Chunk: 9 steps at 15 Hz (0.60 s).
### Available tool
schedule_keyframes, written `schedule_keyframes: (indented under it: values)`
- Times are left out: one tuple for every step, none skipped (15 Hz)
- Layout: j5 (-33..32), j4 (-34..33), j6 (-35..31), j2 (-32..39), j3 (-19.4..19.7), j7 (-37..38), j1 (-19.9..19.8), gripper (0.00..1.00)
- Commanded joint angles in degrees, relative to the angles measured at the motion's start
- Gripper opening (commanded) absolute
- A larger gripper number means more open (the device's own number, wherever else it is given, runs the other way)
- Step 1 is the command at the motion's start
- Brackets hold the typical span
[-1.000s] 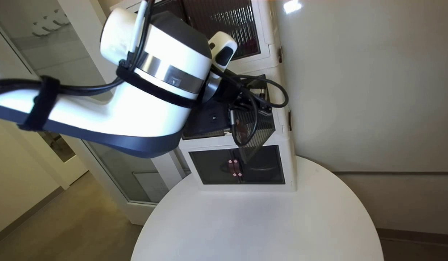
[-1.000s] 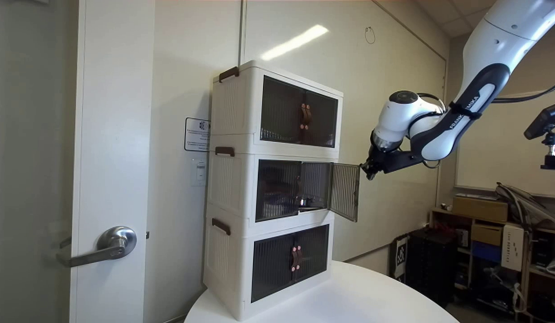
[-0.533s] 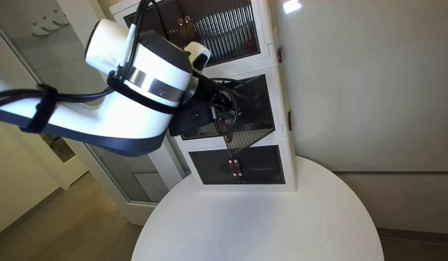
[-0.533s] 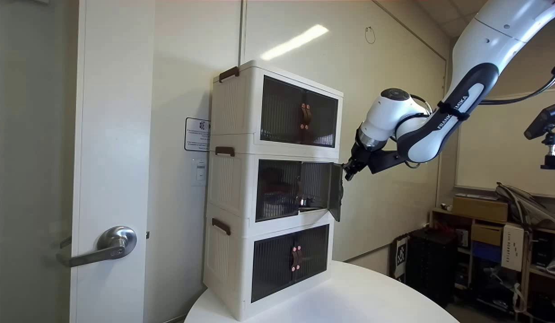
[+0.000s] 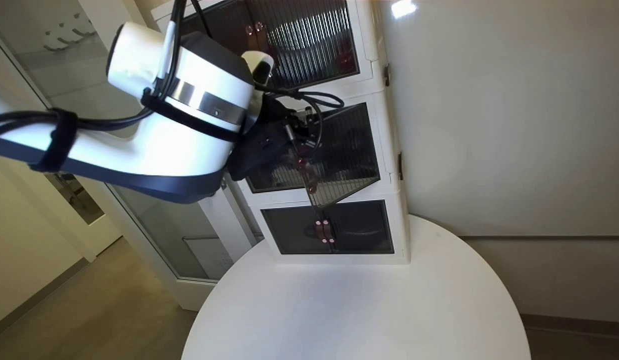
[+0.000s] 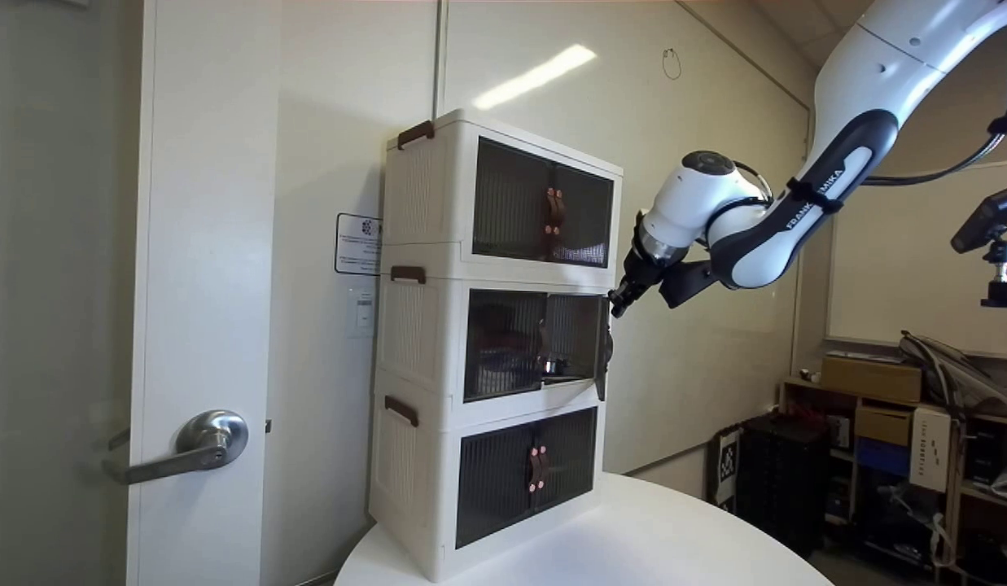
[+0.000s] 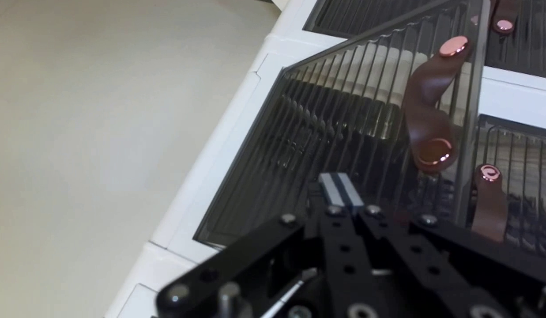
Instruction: Close the open cabinet doors
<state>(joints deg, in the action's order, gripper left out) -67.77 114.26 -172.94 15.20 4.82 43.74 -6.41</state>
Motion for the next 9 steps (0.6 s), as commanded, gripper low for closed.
schedule_keyframes:
  values:
    - [-2.9, -3.4, -1.0, 1.6, 0.6, 0.0, 0.3, 0.00]
    - [-3.2, -3.8, -1.0, 2.0, 0.5, 0.1, 0.3, 0.00]
    - [-3.6, -4.3, -0.9, 2.5, 0.4, 0.2, 0.4, 0.00]
    - [-3.7, -4.9, -0.8, 3.1, 0.2, 0.2, 0.6, 0.00]
    - [-4.0, -5.5, -0.6, 3.6, 0.1, 0.2, 0.9, 0.00]
    - [-4.1, -6.2, -0.3, 4.4, -0.1, 0.2, 1.3, 0.00]
    - [-4.3, -6.9, -0.2, 5.2, -0.3, 0.3, 1.8, 0.00]
    - [-4.6, -7.9, 0.0, 6.1, -0.5, 0.4, 2.5, 0.00]
    - [-4.9, -9.0, 0.0, 7.2, -0.8, 0.6, 3.2, 0.00]
